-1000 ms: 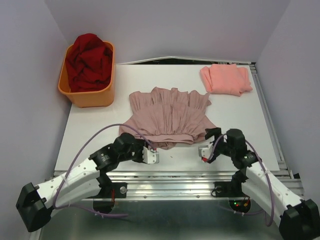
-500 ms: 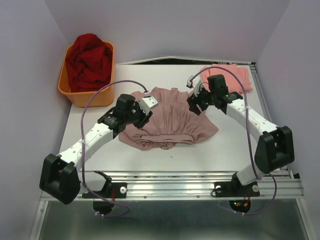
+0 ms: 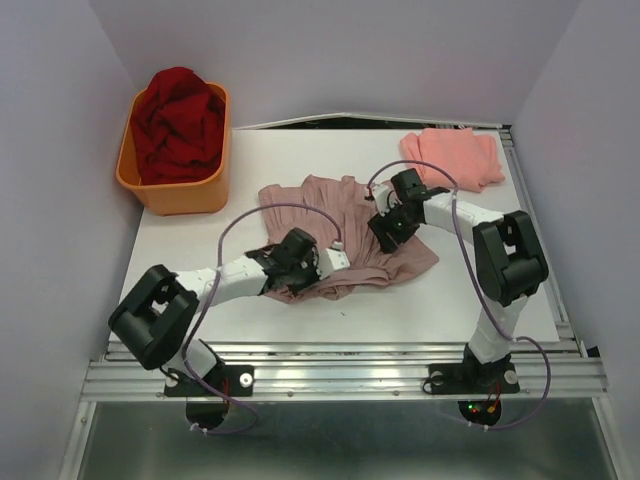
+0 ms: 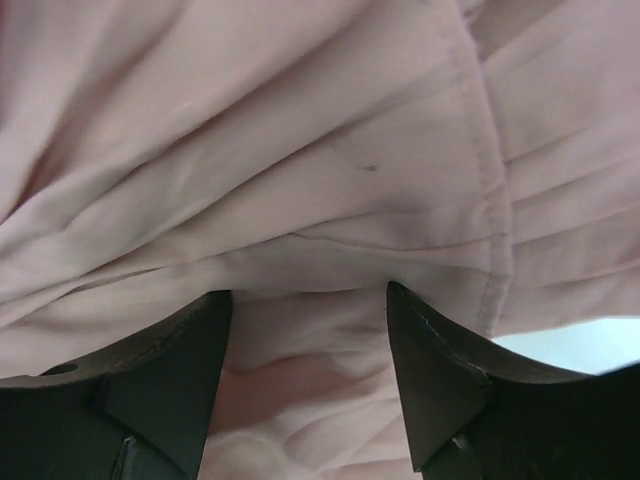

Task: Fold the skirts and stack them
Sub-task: Flatten the skirt out

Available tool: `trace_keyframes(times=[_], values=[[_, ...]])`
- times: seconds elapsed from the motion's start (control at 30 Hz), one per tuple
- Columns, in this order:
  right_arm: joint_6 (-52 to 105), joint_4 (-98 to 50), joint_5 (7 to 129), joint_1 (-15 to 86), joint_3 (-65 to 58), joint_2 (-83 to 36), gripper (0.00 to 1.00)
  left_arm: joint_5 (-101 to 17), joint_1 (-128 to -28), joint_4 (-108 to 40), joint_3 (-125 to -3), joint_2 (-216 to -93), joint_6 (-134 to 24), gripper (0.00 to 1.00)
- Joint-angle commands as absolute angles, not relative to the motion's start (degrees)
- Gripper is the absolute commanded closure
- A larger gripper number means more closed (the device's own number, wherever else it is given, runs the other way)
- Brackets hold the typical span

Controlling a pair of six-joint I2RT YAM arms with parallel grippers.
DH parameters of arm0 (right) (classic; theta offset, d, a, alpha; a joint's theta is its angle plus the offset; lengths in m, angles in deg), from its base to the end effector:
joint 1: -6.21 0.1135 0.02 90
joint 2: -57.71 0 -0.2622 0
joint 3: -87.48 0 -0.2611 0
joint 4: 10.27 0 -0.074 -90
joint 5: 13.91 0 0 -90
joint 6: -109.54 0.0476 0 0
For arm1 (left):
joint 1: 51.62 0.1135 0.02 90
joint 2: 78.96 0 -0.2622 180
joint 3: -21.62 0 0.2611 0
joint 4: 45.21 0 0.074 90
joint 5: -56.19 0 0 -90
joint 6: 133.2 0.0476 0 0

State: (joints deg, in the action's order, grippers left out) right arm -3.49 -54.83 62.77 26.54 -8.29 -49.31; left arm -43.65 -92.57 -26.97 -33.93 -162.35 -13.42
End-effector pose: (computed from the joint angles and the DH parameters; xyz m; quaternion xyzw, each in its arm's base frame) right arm 0.3561 0.1436 0.1520 -0.3809 0.8966 0.1091 0.1977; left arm 0.2247 -0.2058 0.1649 0.5610 0.7350 -0.1154 0.3631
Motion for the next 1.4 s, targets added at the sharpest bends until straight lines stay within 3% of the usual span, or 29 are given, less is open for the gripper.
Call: trace_keyframes(times=[0.0, 0.23, 0.37, 0.5, 0.57, 0.67, 0.77, 0.87, 1.03, 1.37], values=[[-6.56, -53.18, 68.44, 26.95, -4.79, -52.24, 0.31, -42.41, -102.67, -28.84, -33.94, -165.43, -10.68, 0.73], [-8.23, -51.77, 68.71, 26.95, 3.38, -54.97, 0.27, -46.98, -116.21, -29.2, -49.21, -176.41, -17.09, 0.74], [-8.59, -51.25, 67.83, 25.72, 7.42, -52.17, 0.19, -47.7, -117.02, -29.64, -60.46, -177.31, -21.92, 0.61], [-11.65, -51.51, 66.78, 24.49, 8.4, -46.11, 0.13, -47.16, -115.26, -26.31, -62.86, -169.06, -22.29, 0.53], [-13.33, -53.7, 65.64, 24.49, 6.91, -42.51, 0.08, -49.89, -110.88, -22.8, -62.78, -162.04, -21.32, 0.36], [-17.37, -60.72, 62.3, 24.49, 3.14, -35.03, 0.01, -56.11, -102.27, -14.37, -60.76, -153.16, -17.74, 0.28], [-20.44, -67.58, 59.39, 26.14, -2.82, -27.67, 0.0, -54.2, -97.35, -9.17, -54.53, -144.56, -12.02, 0.18], [-23.52, -71.98, 60.96, 30.79, -8.98, -20.02, 0.0, -53.76, -93.47, -6.18, -47.24, -139.62, -5.07, 0.16], [-19.93, -74.89, 65.46, 48.79, -20.23, -12.87, 0.0, -52.69, -88.03, -7.67, -36.15, -138.45, 1.17, 0.16], [-20.54, -71.64, 64.05, 58.32, -27.81, -13.57, 0.01, -56.04, -82.91, -21.02, -21.3, -135.39, 18.12, 0.22]])
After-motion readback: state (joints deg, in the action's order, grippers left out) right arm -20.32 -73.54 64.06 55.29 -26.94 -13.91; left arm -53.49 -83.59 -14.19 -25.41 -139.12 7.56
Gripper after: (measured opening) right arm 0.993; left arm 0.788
